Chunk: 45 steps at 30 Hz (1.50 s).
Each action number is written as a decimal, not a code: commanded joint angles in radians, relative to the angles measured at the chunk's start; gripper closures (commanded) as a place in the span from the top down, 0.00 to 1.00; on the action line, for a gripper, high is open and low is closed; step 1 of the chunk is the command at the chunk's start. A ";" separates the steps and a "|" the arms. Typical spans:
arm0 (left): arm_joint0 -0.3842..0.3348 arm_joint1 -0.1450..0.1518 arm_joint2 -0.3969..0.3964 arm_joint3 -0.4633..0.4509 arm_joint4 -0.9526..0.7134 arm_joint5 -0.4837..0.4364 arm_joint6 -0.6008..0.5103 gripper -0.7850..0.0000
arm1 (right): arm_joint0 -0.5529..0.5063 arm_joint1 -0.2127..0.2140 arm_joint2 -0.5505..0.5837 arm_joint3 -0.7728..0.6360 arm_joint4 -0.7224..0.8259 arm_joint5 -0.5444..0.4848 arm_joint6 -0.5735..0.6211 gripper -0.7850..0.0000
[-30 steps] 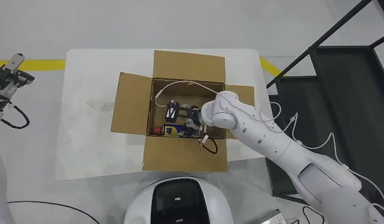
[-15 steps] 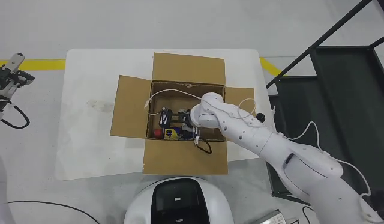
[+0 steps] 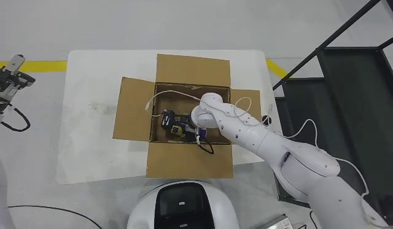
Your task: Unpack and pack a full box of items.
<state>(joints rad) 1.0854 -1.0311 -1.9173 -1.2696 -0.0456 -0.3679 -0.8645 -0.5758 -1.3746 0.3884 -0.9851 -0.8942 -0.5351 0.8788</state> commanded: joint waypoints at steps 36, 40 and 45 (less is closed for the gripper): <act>0.000 0.000 0.000 0.000 0.000 0.000 0.000 1.00 | -0.527 0.296 0.798 -0.577 0.048 -0.281 -0.464 0.00; 0.000 0.000 0.000 0.000 0.000 0.000 0.000 1.00 | -0.626 0.317 0.899 -0.627 0.002 -0.308 -0.560 0.00; 0.015 0.002 0.023 -0.016 0.029 0.017 -0.017 1.00 | -0.734 0.335 1.001 -0.689 -0.042 -0.357 -0.669 0.00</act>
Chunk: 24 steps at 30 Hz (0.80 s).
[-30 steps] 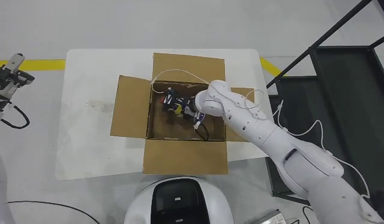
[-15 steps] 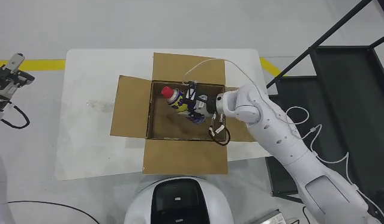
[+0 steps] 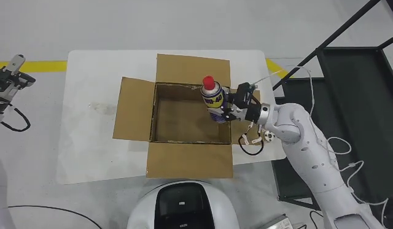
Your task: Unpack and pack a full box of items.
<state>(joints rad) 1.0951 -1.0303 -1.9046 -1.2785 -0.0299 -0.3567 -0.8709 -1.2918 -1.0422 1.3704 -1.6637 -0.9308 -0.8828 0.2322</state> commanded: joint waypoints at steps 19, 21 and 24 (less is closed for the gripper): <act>-0.179 -0.015 0.302 0.356 -0.183 -0.124 -0.351 1.00 | -0.295 0.031 0.292 -0.146 -0.119 -0.014 -0.256 0.00; -0.208 -0.025 0.347 0.394 -0.194 -0.140 -0.359 1.00 | -0.295 0.031 0.292 -0.146 -0.119 -0.014 -0.256 0.00; -0.246 -0.041 0.414 0.441 -0.208 -0.171 -0.373 1.00 | -0.295 0.031 0.292 -0.146 -0.119 -0.014 -0.256 0.00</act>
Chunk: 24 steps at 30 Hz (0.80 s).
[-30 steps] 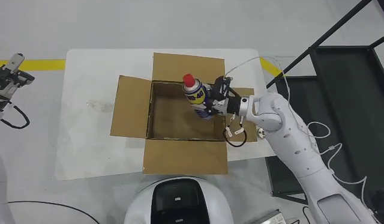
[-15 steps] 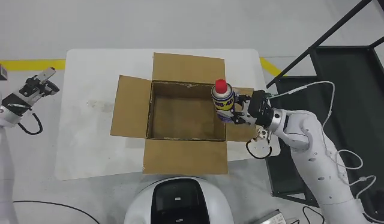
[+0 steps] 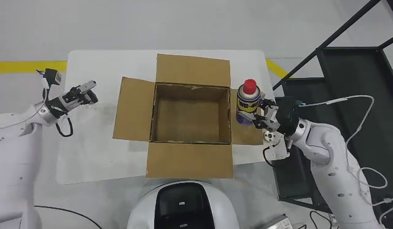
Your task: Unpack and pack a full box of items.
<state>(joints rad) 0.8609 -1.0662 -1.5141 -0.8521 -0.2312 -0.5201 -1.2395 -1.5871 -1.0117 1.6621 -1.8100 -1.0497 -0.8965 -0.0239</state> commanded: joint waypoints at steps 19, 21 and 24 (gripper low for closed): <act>-0.137 -0.059 0.287 0.144 -0.010 -0.102 0.041 0.00 | 0.000 0.000 0.000 0.000 0.000 0.000 0.000 0.00; -0.146 -0.061 0.303 0.154 -0.011 -0.106 0.046 0.00 | 0.000 0.000 0.000 0.000 0.000 0.000 0.000 0.00; -0.157 -0.064 0.325 0.161 -0.020 -0.108 0.047 0.00 | 0.000 0.000 0.000 0.000 0.000 0.000 0.000 0.00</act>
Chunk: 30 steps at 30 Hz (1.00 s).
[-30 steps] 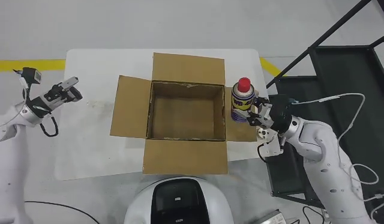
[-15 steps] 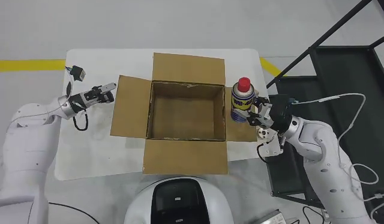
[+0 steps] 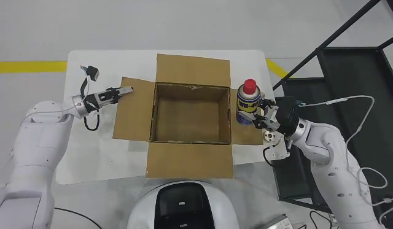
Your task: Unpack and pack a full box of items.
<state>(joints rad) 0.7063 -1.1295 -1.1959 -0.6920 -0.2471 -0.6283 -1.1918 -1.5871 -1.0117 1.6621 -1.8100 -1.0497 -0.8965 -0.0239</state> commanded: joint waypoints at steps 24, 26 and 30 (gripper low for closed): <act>-0.082 -0.045 0.064 0.147 -0.059 -0.099 0.356 0.00 | 0.000 0.000 0.000 0.000 0.000 0.000 0.000 0.00; -0.087 -0.047 0.060 0.161 -0.056 -0.106 0.400 0.00 | 0.000 0.000 0.000 0.000 0.000 0.000 0.000 0.00; -0.093 -0.051 0.054 0.178 -0.050 -0.109 0.470 0.00 | 0.000 0.000 0.000 0.000 0.000 0.000 0.000 0.00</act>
<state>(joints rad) 0.6141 -1.1791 -1.1410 -0.5161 -0.2970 -0.7372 -0.7375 -1.5871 -1.0117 1.6621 -1.8100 -1.0497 -0.8965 -0.0239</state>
